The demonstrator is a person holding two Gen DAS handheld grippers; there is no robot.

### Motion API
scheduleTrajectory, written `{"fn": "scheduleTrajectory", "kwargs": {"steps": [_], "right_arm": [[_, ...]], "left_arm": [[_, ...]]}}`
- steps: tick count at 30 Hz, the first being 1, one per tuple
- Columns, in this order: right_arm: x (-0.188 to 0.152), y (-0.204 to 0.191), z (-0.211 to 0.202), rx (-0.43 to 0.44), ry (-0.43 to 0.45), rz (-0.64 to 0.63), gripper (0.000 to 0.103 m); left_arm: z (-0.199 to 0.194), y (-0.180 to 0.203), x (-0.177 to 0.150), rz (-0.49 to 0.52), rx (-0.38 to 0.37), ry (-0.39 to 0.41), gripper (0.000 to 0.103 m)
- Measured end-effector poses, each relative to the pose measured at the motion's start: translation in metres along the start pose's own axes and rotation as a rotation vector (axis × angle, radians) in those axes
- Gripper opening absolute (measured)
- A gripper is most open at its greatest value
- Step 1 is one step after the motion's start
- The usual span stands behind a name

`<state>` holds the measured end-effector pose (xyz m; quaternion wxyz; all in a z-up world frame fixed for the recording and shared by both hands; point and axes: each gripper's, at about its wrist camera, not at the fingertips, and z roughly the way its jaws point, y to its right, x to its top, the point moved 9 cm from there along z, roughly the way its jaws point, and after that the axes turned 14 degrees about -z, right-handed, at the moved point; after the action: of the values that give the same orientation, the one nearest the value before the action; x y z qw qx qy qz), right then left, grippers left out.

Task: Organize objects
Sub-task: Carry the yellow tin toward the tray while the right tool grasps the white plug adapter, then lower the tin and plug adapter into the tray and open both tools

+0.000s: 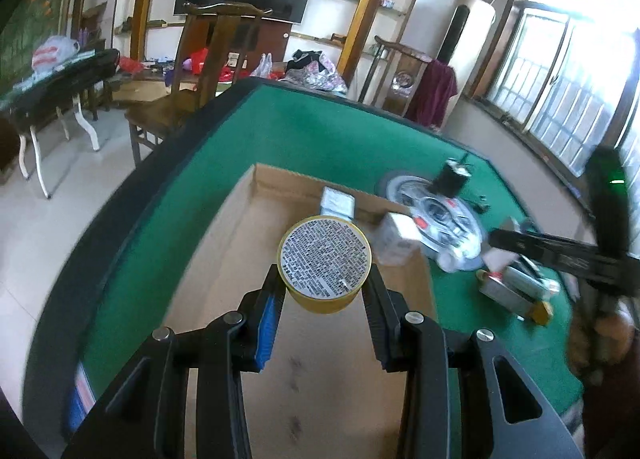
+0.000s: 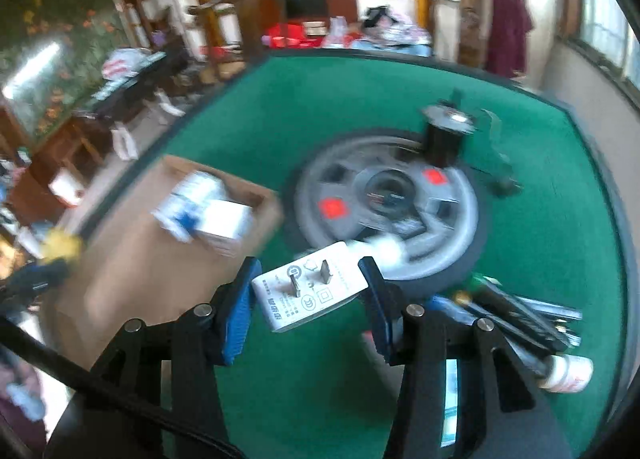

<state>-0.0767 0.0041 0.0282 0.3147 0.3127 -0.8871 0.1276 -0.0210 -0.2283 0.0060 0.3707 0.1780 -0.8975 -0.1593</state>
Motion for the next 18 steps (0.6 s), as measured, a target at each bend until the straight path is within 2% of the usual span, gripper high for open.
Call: {"fn": "scheduleTrajectory", "kwargs": {"steps": [4,9,11,12,13,18], "right_arm": [[0.02,-0.043,0.019,0.139,-0.006,0.012,0.049],[0.037,-0.082,0.056,0.178,-0.029,-0.015,0.049],[0.046,-0.097,0.078,0.103,-0.048,-0.09,0.049],[0.046,-0.097,0.078,0.103,-0.048,-0.09,0.049],[0.049,-0.1,0.091,0.053,-0.064,-0.132,0.049],[0.054,-0.099,0.107,-0.024,-0.076,-0.189,0.049]], "left_arm": [[0.042,-0.01,0.016,-0.025,0.032,-0.064,0.034],[0.084,-0.026,0.029,-0.067,0.053,-0.117,0.034],[0.095,-0.031,0.031,-0.076,0.063,-0.133,0.034],[0.1,-0.032,0.03,-0.076,0.067,-0.142,0.034],[0.105,-0.034,0.029,-0.078,0.072,-0.151,0.034],[0.114,-0.034,0.028,-0.066,0.08,-0.158,0.034]]}}
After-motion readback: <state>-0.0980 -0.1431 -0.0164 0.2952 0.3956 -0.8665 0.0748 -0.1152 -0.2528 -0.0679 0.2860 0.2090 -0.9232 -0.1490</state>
